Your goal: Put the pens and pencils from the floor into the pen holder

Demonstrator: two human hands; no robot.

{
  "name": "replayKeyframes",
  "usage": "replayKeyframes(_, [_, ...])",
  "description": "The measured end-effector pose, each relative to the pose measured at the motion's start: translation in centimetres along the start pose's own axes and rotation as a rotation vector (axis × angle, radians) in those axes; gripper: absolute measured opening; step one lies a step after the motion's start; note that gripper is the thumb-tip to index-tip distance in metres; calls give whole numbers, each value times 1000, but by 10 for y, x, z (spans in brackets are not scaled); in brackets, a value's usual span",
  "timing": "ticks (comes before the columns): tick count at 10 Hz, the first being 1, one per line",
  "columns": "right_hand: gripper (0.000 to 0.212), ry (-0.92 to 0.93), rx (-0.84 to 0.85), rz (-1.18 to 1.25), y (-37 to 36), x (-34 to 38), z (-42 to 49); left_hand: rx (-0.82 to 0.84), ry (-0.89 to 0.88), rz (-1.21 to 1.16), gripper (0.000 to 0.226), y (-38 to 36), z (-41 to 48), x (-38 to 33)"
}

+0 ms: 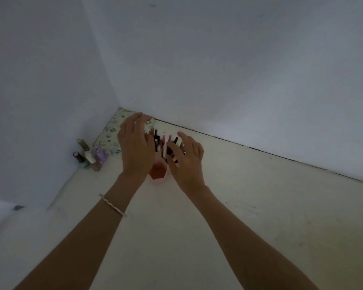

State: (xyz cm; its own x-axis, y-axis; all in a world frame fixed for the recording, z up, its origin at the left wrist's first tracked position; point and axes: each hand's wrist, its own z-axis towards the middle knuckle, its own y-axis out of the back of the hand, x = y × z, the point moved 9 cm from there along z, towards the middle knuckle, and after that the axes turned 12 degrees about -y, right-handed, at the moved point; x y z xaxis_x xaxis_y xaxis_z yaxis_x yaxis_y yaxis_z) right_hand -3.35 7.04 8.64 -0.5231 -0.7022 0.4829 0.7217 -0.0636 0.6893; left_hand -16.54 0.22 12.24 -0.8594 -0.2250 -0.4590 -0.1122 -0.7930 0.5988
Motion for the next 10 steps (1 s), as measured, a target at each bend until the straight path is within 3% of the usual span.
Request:
replayKeyframes(1, [78,-249,73,95,-10,-32,-11,62,298,-188,66,-18,-25,37])
replayKeyframes(2, [117,-485,404,208,-52,-51,-36,265,804,-575,97,-69,-70,62])
replayKeyframes(3, [109,-540,583,372,-84,-48,-46,356,938,-668,87,-98,-84,64])
replayKeyframes(4, [96,-638,529,388,-95,-55,-30,331,898,-564,82,-109,-79,70])
replayKeyframes(5, [77,-769,480,456,-111,-67,-6,329,815,-460,52,-124,-58,76])
replayKeyframes(6, [53,-904,387,494,-123,-78,19,309,805,-513,36,-146,-29,81])
replayKeyframes(7, [65,-969,345,481,-140,-87,38,298,781,-475,28,-162,-5,92])
replayKeyframes(9, [60,-918,255,497,-147,-92,44,292,808,-458,31,-174,0,105])
replayKeyframes(10, [69,-902,282,524,-145,-87,45,325,818,-504,31,-171,3,98])
